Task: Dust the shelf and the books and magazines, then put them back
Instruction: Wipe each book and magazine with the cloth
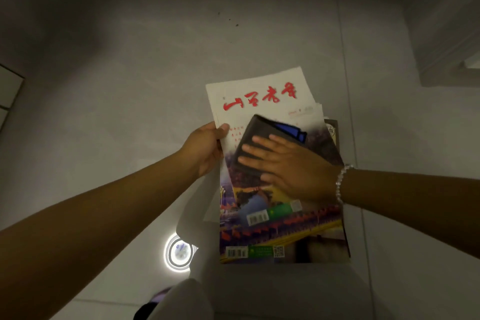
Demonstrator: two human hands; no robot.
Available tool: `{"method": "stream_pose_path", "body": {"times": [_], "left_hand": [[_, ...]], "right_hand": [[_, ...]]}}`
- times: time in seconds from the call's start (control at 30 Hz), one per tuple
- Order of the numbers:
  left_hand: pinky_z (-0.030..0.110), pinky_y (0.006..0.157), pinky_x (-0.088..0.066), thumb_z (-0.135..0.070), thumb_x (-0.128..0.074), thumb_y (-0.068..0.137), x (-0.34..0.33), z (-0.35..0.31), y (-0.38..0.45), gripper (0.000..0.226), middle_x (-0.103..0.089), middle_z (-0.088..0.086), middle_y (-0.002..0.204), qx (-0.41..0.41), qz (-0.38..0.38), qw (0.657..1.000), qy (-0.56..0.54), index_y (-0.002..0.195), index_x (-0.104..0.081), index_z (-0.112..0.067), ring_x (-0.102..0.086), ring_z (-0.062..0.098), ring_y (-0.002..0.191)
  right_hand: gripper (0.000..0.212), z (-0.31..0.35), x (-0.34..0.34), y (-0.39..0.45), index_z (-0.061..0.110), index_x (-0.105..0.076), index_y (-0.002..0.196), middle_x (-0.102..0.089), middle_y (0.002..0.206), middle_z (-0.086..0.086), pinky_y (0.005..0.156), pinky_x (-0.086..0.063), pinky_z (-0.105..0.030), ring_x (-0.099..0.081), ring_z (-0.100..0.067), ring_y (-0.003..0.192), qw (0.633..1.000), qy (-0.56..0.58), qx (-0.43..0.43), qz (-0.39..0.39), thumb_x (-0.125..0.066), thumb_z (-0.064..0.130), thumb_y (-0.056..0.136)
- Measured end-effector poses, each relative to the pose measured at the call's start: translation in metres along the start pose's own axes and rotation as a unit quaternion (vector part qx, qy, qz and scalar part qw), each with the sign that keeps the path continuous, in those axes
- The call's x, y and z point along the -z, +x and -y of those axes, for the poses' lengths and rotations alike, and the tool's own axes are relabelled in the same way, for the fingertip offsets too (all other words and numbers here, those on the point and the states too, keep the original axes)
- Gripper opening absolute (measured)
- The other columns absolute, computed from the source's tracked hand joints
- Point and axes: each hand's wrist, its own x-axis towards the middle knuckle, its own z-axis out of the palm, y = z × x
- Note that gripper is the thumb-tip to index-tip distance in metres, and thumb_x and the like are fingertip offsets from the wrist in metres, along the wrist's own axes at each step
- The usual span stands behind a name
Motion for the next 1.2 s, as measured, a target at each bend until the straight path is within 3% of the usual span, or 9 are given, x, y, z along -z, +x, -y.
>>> {"method": "stream_pose_path", "body": {"times": [0.13, 0.37, 0.6, 0.7, 0.8, 0.87, 1.03, 1.13, 1.2], "left_hand": [[0.031, 0.069, -0.058, -0.013, -0.038, 0.102, -0.001, -0.003, 0.004, 0.030, -0.062, 0.011, 0.124, 0.001, -0.010, 1.000, -0.004, 0.127, -0.052, -0.007, -0.066, 0.023, 0.096], [0.032, 0.068, -0.056, -0.012, -0.041, 0.101, 0.000, 0.003, 0.003, 0.023, -0.065, 0.010, 0.116, 0.010, -0.047, 0.999, 0.001, 0.119, -0.055, -0.009, -0.065, 0.023, 0.094], [0.029, 0.066, -0.059, 0.001, -0.049, 0.094, 0.001, 0.003, -0.001, 0.030, -0.064, 0.011, 0.122, -0.009, -0.018, 0.999, 0.031, 0.122, -0.056, -0.007, -0.065, 0.024, 0.098], [0.035, 0.073, -0.058, 0.002, -0.050, 0.094, -0.001, 0.004, -0.002, 0.031, -0.062, 0.010, 0.126, -0.007, -0.042, 0.999, 0.026, 0.122, -0.057, -0.011, -0.062, 0.028, 0.109], [0.046, 0.090, -0.051, 0.000, -0.051, 0.094, -0.003, 0.004, 0.000, 0.034, -0.060, 0.008, 0.129, 0.002, -0.060, 0.997, 0.044, 0.126, -0.056, -0.011, -0.058, 0.031, 0.117], [0.050, 0.095, -0.047, 0.000, -0.051, 0.094, -0.003, 0.004, 0.000, 0.035, -0.060, 0.009, 0.130, 0.006, -0.065, 0.997, 0.046, 0.127, -0.055, -0.010, -0.058, 0.031, 0.117], [0.052, 0.096, -0.046, -0.002, -0.051, 0.095, -0.006, 0.003, 0.003, 0.035, -0.060, 0.009, 0.130, 0.014, -0.091, 0.995, 0.028, 0.129, -0.054, -0.009, -0.059, 0.032, 0.115], [0.054, 0.096, -0.045, -0.003, -0.051, 0.095, -0.009, 0.003, 0.002, 0.033, -0.061, 0.008, 0.128, 0.011, -0.101, 0.994, 0.032, 0.127, -0.055, -0.009, -0.060, 0.032, 0.113], [0.053, 0.095, -0.046, -0.002, -0.051, 0.095, -0.010, 0.003, 0.001, 0.033, -0.061, 0.008, 0.127, 0.006, -0.102, 0.994, 0.034, 0.127, -0.055, -0.009, -0.059, 0.032, 0.113]], "right_hand": [[0.050, 0.010, 0.000, 0.005, 0.020, -0.039, 0.143, -0.039, 0.148, -0.003, 0.113, -0.012, -0.041, -0.031, -0.028, 0.139, 0.998, 0.013, -0.058, -0.020, -0.027, 0.038, 0.097], [0.049, 0.005, -0.002, -0.003, 0.027, -0.034, 0.144, -0.035, 0.150, 0.003, 0.116, -0.008, -0.038, -0.025, -0.020, 0.141, 0.997, 0.003, 0.076, 0.014, -0.025, 0.042, 0.098], [0.050, 0.017, -0.004, -0.005, 0.021, -0.036, 0.144, -0.037, 0.149, -0.003, 0.114, -0.012, -0.041, -0.026, -0.024, 0.140, 0.999, 0.006, -0.034, -0.002, -0.022, 0.039, 0.099], [0.050, 0.031, -0.010, -0.023, 0.024, -0.031, 0.145, -0.034, 0.151, 0.000, 0.114, -0.010, -0.042, -0.023, -0.025, 0.142, 0.999, -0.012, 0.037, 0.013, -0.015, 0.040, 0.100], [0.049, 0.022, -0.009, -0.043, 0.028, -0.027, 0.146, -0.024, 0.152, 0.005, 0.116, -0.005, -0.039, -0.016, -0.020, 0.142, 0.993, -0.011, 0.115, 0.025, -0.021, 0.043, 0.099], [0.048, 0.007, -0.007, -0.049, 0.028, -0.027, 0.145, -0.026, 0.151, 0.005, 0.115, -0.007, -0.039, -0.017, -0.018, 0.142, 0.992, -0.012, 0.123, 0.033, -0.020, 0.043, 0.100], [0.049, -0.035, -0.001, -0.045, 0.022, -0.018, 0.148, -0.026, 0.152, -0.003, 0.115, -0.008, -0.039, -0.016, -0.021, 0.142, 0.998, 0.016, -0.057, 0.021, -0.009, 0.040, 0.103], [0.050, -0.019, -0.004, -0.036, 0.020, -0.019, 0.147, -0.032, 0.151, -0.006, 0.115, -0.009, -0.040, -0.019, -0.024, 0.142, 0.985, 0.036, -0.166, -0.019, -0.008, 0.040, 0.102], [0.050, 0.003, -0.010, -0.035, 0.021, -0.022, 0.147, -0.030, 0.152, -0.004, 0.115, -0.008, -0.040, -0.018, -0.025, 0.142, 0.987, 0.041, -0.153, -0.016, -0.009, 0.039, 0.102]]}}
